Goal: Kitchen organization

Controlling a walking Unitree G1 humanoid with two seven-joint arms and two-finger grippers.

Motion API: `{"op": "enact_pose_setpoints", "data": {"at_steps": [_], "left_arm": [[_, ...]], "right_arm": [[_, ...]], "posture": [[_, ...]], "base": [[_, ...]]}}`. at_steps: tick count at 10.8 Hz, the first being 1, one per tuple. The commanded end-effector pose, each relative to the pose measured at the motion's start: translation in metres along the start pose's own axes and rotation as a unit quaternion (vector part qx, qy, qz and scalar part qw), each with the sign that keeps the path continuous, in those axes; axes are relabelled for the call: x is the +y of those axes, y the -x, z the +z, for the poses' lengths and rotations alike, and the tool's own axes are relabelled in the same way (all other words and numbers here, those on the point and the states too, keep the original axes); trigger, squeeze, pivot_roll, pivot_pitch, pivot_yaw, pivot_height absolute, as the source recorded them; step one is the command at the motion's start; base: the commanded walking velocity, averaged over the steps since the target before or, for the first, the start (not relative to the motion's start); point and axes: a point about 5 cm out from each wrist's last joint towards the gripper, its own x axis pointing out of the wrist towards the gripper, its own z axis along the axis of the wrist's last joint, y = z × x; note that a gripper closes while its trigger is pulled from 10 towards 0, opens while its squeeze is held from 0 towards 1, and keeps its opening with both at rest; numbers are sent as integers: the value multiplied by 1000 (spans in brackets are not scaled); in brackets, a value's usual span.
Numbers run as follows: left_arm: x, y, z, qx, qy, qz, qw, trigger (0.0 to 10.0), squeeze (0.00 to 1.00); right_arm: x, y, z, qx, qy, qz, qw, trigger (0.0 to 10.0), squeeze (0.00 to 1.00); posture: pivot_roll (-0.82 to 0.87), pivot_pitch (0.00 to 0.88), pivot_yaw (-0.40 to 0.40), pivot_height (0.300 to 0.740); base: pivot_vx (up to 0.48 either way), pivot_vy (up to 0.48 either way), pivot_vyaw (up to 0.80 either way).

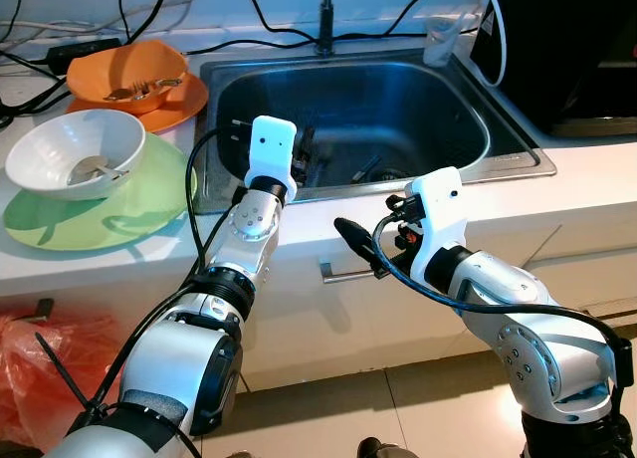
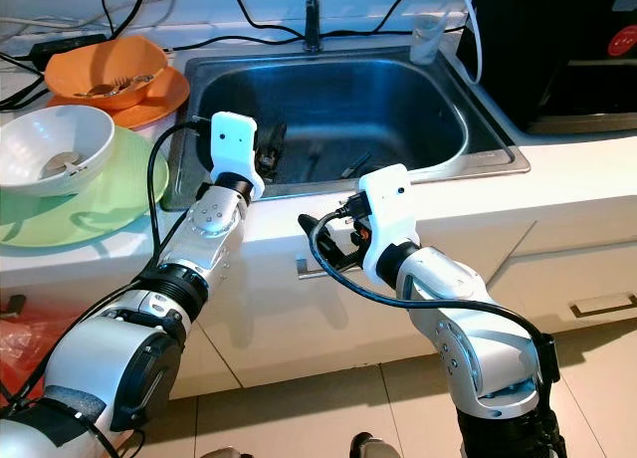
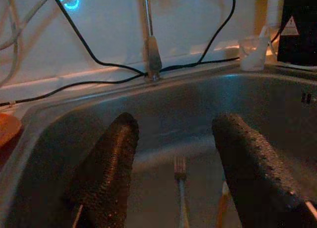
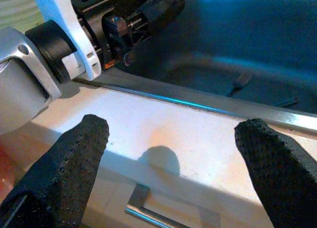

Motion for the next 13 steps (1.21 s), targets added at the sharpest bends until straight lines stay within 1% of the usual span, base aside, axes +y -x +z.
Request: {"op": "enact_pose_setpoints", "data": {"at_steps": [1, 4, 7, 9, 10, 11, 12, 13], "left_arm": [[1, -4, 7, -12, 0, 0, 1000, 10000, 1000], [4, -7, 18, -38, -5, 9, 999, 10000, 1000], [8, -13, 39, -90, -8, 7, 996, 10000, 1000], [13, -12, 47, -116, -26, 12, 993, 10000, 1000], [17, -12, 49, -120, -33, 17, 992, 10000, 1000], [25, -11, 52, -126, -43, 34, 990, 10000, 1000], [32, -10, 56, -134, -53, 47, 988, 10000, 1000], [38, -6, 61, -153, -62, 53, 985, 10000, 1000]], "right_arm": [[1, 1, 5, -9, 11, 0, 1000, 10000, 0], [0, 0, 5, -10, 13, -2, 1000, 10000, 0], [-1, -4, 7, -18, 19, -4, 1000, 10000, 0], [-1, -6, 9, -22, 20, -4, 1000, 10000, 0], [-1, -7, 9, -24, 20, -2, 1000, 10000, 0], [-1, -7, 10, -28, 22, -1, 999, 10000, 0], [-2, -8, 12, -37, 26, -4, 999, 10000, 0], [-3, -8, 16, -57, 37, -11, 998, 10000, 0]], "posture": [[-100, 86, 19, 740], [-97, 82, 18, 740], [-81, 73, 12, 740], [-71, 69, 10, 740], [-68, 67, 9, 740], [-61, 64, 9, 740], [-56, 61, 7, 740], [-50, 59, 5, 740]], "base": [[0, 0, 0], [0, 0, 0], [0, 0, 0], [0, 0, 0], [0, 0, 0], [0, 0, 0], [0, 0, 0], [0, 0, 0]]}}
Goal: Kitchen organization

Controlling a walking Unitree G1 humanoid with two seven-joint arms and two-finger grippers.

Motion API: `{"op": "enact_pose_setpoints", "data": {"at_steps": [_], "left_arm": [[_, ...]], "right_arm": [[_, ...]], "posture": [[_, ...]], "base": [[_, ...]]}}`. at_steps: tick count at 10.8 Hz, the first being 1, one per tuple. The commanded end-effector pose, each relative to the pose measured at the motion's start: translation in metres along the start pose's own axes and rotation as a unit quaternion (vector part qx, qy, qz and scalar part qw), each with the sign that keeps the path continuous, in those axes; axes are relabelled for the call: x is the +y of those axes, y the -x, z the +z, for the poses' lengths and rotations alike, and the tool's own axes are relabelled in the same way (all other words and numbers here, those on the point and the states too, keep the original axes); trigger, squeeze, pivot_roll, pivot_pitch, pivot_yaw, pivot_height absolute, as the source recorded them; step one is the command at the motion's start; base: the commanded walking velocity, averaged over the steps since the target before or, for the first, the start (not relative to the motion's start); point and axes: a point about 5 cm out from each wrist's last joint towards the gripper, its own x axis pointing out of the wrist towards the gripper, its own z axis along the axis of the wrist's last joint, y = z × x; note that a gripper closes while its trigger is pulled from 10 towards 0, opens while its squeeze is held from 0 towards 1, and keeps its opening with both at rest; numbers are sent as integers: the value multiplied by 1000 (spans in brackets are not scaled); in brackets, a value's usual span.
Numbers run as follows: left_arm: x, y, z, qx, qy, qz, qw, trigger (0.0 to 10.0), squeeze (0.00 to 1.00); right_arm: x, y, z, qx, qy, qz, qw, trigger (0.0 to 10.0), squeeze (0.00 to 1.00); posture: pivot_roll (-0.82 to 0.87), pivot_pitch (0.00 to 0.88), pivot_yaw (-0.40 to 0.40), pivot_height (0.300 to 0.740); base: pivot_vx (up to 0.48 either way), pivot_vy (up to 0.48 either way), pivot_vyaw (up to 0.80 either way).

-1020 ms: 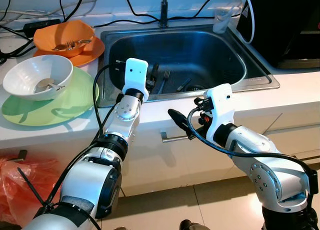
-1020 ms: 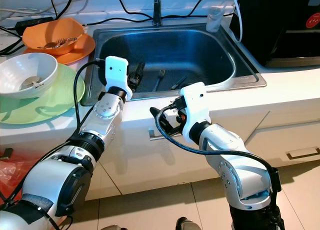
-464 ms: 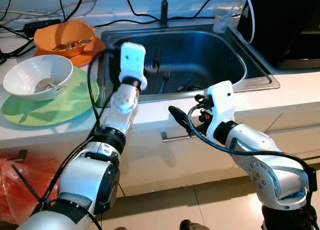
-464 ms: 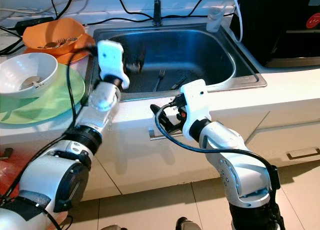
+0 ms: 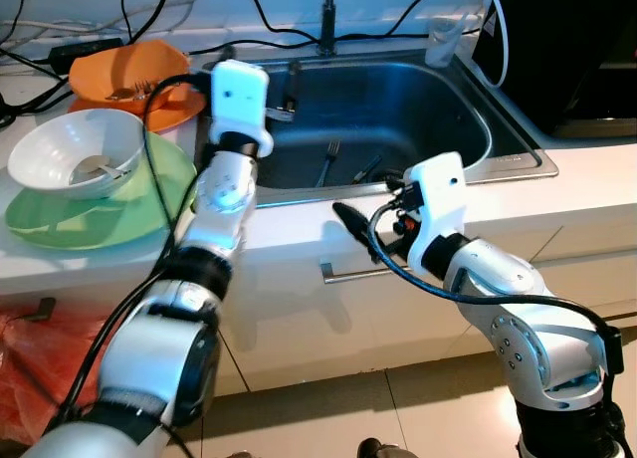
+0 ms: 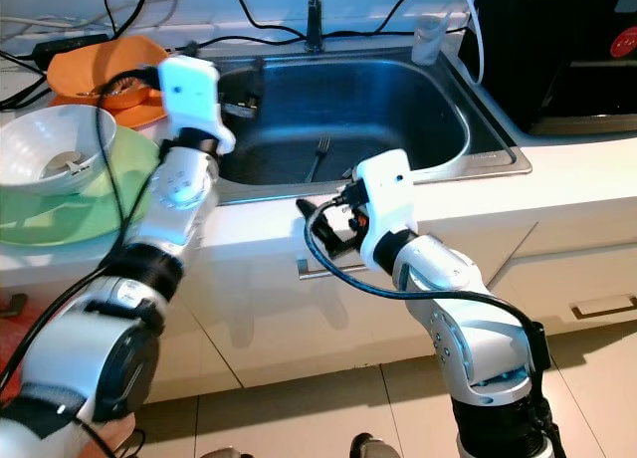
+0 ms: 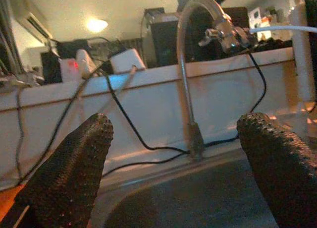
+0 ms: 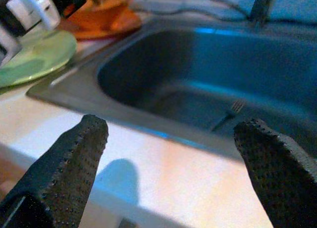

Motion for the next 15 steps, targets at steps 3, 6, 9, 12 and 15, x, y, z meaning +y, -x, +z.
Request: {"op": "enact_pose_setpoints", "data": {"at_steps": [3, 6, 9, 12, 15], "left_arm": [[17, 7, 5, -14, -30, 40, 999, 10000, 655], [36, 15, 10, -18, -62, 71, 995, 10000, 0], [51, 34, 4, 8, -92, 92, 991, 10000, 0], [58, 50, 1, 27, -103, 99, 989, 10000, 0], [56, 54, 2, 43, -105, 96, 989, 10000, 0]], "right_arm": [[-6, -2, 17, -57, 27, -31, 998, 10000, 0], [-4, -3, 18, -77, 17, -10, 997, 10000, 0], [6, -5, 16, -79, 10, 35, 996, 10000, 0], [9, -8, 15, -84, 6, 45, 995, 10000, 0], [9, -10, 16, -87, 8, 44, 995, 10000, 0]], "posture": [[-38, 59, -3, 740], [-20, 54, -13, 740], [2, 53, -22, 740], [26, 55, -33, 740], [25, 54, -32, 740]], "base": [[0, 0, 0], [0, 0, 0], [0, 0, 0], [0, 0, 0], [0, 0, 800]]}}
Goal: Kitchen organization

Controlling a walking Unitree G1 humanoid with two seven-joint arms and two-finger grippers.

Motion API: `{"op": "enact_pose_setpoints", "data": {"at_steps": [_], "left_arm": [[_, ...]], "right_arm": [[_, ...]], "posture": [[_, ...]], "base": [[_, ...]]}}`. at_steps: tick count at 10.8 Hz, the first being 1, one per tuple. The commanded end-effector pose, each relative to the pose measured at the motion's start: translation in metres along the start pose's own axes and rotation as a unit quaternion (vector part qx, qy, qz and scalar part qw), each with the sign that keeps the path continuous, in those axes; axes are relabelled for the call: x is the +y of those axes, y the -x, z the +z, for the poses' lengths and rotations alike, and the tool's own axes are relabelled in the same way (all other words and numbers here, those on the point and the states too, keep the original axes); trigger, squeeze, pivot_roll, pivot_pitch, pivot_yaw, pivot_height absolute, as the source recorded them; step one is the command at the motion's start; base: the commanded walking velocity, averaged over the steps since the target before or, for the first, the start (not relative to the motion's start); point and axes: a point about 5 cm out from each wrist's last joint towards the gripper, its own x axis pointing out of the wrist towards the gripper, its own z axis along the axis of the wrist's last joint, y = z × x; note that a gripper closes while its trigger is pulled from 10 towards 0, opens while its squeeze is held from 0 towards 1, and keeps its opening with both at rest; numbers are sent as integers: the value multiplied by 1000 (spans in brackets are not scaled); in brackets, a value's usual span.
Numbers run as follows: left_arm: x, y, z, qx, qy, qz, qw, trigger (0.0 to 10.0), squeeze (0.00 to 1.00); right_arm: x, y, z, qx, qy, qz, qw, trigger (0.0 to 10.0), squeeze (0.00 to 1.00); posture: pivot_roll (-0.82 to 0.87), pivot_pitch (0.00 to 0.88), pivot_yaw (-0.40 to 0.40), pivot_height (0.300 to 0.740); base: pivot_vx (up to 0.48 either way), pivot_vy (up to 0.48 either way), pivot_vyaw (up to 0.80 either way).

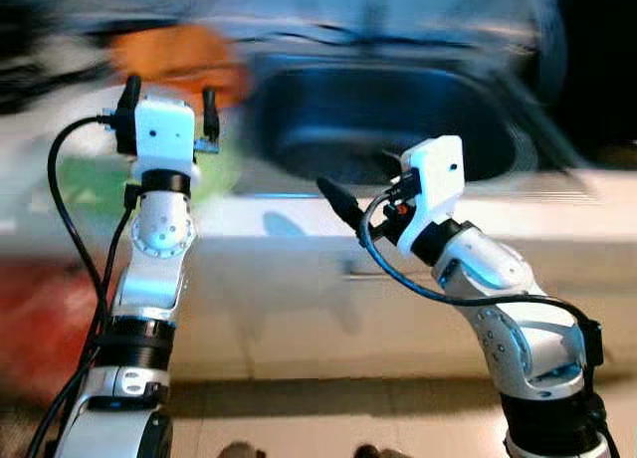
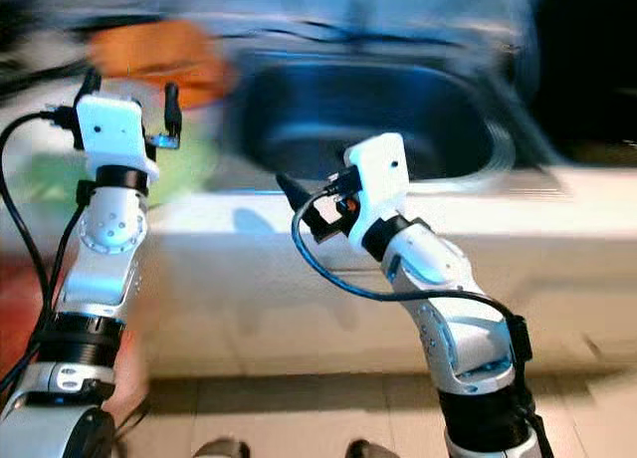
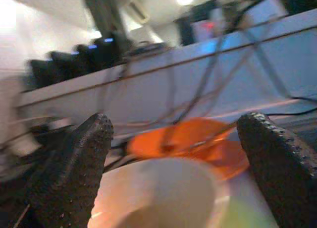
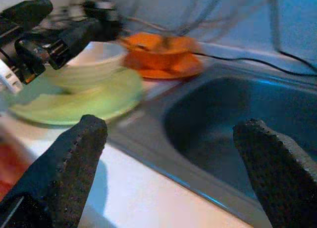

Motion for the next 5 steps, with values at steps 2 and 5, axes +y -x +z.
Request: {"op": "enact_pose_setpoints", "data": {"at_steps": [2, 5], "left_arm": [[-2, -1, 7, -5, 0, -7, 1000, 10000, 0], [-4, -1, 8, -1, 5, -13, 1000, 10000, 0]], "right_arm": [[-3, 1, 3, -9, 8, -9, 1000, 10000, 0], [-9, 1, 3, -7, 7, -33, 999, 10000, 0]], "posture": [[20, 54, -29, 740], [19, 55, -28, 740]], "base": [[0, 0, 800], [0, 0, 0]]}}
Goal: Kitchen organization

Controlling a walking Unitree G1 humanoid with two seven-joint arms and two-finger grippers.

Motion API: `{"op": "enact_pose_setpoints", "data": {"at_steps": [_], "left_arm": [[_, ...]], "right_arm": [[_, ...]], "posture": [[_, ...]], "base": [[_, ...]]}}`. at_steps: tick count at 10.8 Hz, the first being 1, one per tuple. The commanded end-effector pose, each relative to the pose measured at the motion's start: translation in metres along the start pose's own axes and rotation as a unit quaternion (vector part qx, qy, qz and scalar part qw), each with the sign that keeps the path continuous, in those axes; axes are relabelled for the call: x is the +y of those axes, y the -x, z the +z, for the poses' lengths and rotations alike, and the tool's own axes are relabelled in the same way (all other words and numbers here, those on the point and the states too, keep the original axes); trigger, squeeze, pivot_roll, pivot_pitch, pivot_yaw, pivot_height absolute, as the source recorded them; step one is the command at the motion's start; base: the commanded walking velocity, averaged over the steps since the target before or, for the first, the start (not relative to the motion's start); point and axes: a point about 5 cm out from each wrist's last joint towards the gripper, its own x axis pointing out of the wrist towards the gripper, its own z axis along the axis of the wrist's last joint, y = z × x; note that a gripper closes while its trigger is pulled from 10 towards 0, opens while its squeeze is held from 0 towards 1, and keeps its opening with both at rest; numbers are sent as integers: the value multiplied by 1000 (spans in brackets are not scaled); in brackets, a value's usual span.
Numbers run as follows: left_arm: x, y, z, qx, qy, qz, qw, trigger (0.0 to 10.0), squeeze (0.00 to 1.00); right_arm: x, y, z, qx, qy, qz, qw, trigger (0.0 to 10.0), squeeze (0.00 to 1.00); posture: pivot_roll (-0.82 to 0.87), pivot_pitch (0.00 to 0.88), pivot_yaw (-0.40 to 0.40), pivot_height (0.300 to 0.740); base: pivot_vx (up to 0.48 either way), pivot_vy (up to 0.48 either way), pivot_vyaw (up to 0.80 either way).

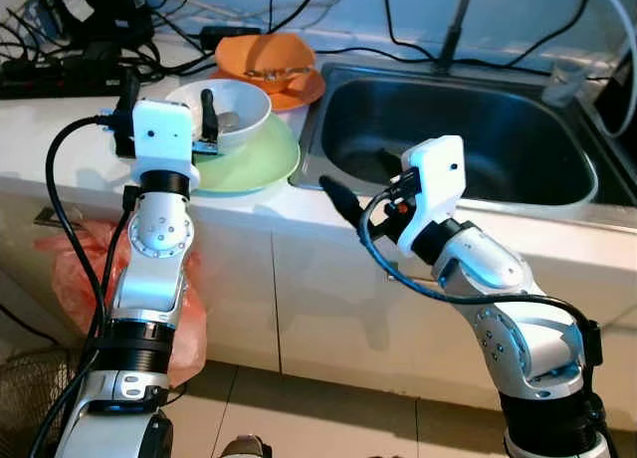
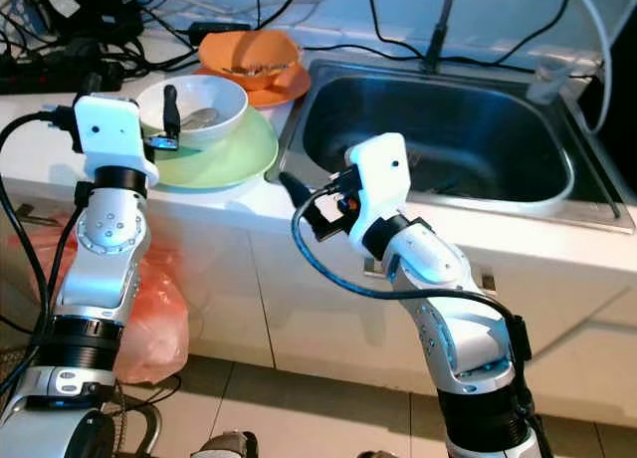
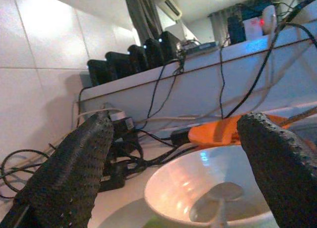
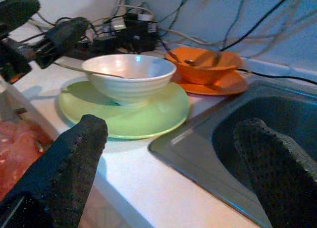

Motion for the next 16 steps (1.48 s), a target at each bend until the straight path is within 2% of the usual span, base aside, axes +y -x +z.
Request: {"op": "enact_pose_setpoints", "data": {"at_steps": [1, 5, 9, 12, 14, 16], "left_arm": [[-3, -2, 6, -7, 1, -9, 1000, 10000, 0], [-1, 0, 12, 7, 22, -3, 1000, 10000, 0], [1, 14, 11, 35, 32, -1, 999, 10000, 0], [0, 26, 11, 38, 36, -9, 999, 10000, 0], [-6, 38, 1, 61, 53, -14, 997, 10000, 0], [-9, 41, -4, 69, 55, -13, 996, 10000, 0]], "right_arm": [[-6, 0, 4, -9, 5, -15, 1000, 10000, 0], [-9, 0, 4, -9, 6, -25, 1000, 10000, 0], [-8, -1, 3, -8, 3, -27, 1000, 10000, 0], [-8, -2, 1, -5, 2, -26, 1000, 10000, 0], [-3, -4, 2, -2, -11, -5, 1000, 10000, 0], [8, -1, 1, 9, -24, 51, 998, 10000, 0]], "posture": [[16, 57, -30, 740], [23, 64, -34, 740], [35, 78, -38, 740], [44, 87, -48, 740], [41, 87, -54, 740], [33, 83, -61, 740]], "base": [[0, 0, 0], [0, 0, 0], [0, 0, 0], [0, 0, 0], [0, 0, 0], [0, 0, 0]]}}
